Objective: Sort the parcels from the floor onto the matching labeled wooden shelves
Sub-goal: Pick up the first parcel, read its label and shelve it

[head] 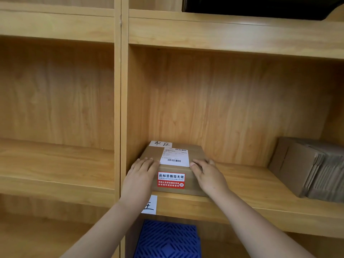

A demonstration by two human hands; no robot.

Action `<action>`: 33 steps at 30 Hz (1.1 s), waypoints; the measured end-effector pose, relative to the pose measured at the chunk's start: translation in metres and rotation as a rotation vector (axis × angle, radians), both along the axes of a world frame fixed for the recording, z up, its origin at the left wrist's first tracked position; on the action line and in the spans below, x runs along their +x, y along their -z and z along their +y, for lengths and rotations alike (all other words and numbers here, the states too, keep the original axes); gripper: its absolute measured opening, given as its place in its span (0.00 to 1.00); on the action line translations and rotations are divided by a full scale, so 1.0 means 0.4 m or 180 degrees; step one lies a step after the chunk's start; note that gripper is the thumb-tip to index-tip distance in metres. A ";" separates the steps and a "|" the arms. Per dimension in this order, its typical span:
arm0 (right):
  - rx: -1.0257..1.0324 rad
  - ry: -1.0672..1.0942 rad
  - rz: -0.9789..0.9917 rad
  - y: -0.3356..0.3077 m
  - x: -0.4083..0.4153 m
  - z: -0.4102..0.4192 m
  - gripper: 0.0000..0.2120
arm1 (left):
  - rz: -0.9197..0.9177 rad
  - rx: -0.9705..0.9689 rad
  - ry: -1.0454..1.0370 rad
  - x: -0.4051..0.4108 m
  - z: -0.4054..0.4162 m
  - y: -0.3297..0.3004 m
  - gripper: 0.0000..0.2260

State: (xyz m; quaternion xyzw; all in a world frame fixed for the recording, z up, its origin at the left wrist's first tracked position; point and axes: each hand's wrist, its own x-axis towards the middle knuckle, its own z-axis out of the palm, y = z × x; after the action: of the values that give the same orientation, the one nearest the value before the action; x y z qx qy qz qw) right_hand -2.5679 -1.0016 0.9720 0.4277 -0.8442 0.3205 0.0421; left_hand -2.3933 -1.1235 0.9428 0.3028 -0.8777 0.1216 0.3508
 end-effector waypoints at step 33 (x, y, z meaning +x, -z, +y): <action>0.0211 -0.1059 0.0895 0.229 0.217 0.243 0.21 | -0.0346 0.0765 -0.0680 0.272 0.334 0.248 0.33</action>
State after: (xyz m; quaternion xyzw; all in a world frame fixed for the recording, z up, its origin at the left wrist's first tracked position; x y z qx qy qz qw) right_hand -2.4810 -0.9045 0.8804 0.6028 -0.7578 0.2322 0.0918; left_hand -2.2844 -0.9900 0.8436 0.4272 -0.8664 0.0686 0.2492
